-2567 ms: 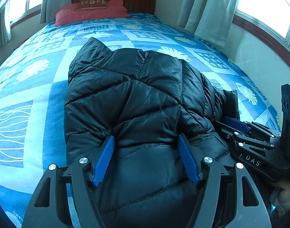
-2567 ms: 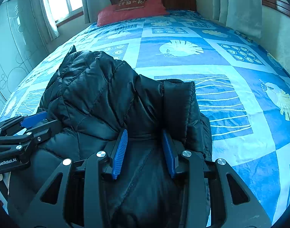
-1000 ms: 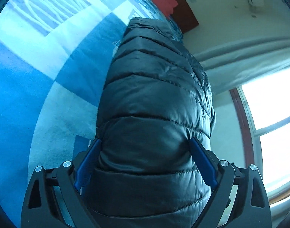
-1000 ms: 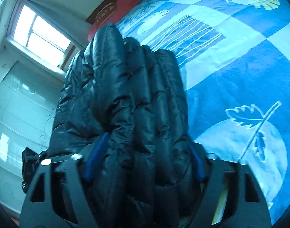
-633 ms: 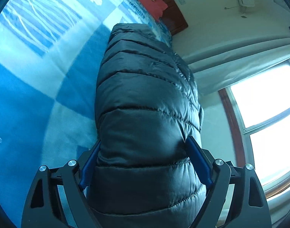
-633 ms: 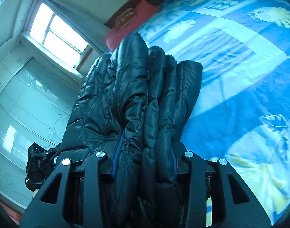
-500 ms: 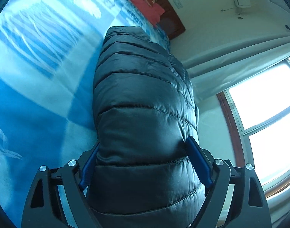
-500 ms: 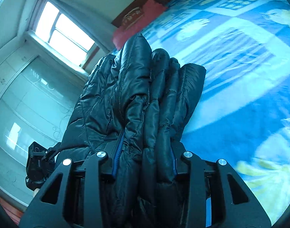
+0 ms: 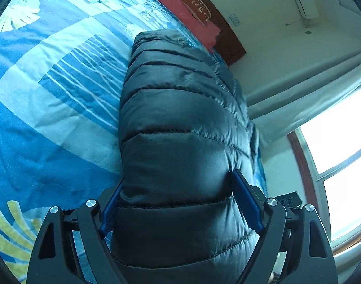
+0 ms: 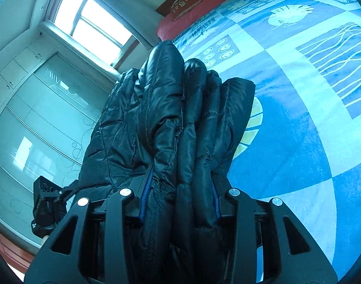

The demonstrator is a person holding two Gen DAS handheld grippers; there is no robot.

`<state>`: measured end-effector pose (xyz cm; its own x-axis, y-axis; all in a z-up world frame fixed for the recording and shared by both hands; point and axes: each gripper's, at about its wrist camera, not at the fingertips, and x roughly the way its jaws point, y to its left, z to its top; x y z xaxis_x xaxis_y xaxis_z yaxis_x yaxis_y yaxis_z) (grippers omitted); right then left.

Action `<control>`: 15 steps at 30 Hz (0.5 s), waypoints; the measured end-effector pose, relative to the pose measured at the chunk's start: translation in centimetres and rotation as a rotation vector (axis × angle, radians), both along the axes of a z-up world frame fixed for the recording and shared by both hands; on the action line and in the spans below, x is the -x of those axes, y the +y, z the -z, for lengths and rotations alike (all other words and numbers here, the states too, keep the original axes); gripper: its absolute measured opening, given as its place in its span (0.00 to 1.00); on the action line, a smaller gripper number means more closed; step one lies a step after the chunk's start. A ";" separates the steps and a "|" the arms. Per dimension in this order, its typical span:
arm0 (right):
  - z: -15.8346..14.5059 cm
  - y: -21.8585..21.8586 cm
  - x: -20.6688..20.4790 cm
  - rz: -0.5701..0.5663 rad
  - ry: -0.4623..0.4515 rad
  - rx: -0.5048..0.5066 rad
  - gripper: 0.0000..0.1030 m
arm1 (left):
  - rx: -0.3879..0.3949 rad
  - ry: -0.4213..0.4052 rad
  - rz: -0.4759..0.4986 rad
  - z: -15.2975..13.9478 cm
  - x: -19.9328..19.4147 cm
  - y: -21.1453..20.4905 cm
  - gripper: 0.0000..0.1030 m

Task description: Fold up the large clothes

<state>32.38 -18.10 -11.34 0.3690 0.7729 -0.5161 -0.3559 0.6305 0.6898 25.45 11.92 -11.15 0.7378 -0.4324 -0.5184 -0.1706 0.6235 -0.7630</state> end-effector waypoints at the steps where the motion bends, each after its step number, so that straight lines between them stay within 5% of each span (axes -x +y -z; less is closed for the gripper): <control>1: 0.1 -0.2 0.0 0.004 0.006 -0.001 0.41 | -0.004 -0.003 0.003 0.1 0.1 0.0 0.80; 8: -0.6 -1.7 0.0 0.015 0.026 0.014 0.73 | 0.008 -0.011 0.005 0.3 2.0 2.1 0.80; 12: -1.5 -3.2 -1.3 0.048 0.027 -0.039 0.81 | -0.057 -0.071 -0.046 -1.3 3.4 3.8 0.80; 15: -1.4 -3.3 -3.5 0.065 0.083 -0.089 0.82 | -0.025 -0.062 -0.048 -0.9 2.0 5.2 0.80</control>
<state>35.91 -21.39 -9.92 0.3789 0.7928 -0.4774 -0.2554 0.5854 0.7694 23.42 17.09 -10.25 0.7884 -0.3831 -0.4813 -0.1536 0.6351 -0.7570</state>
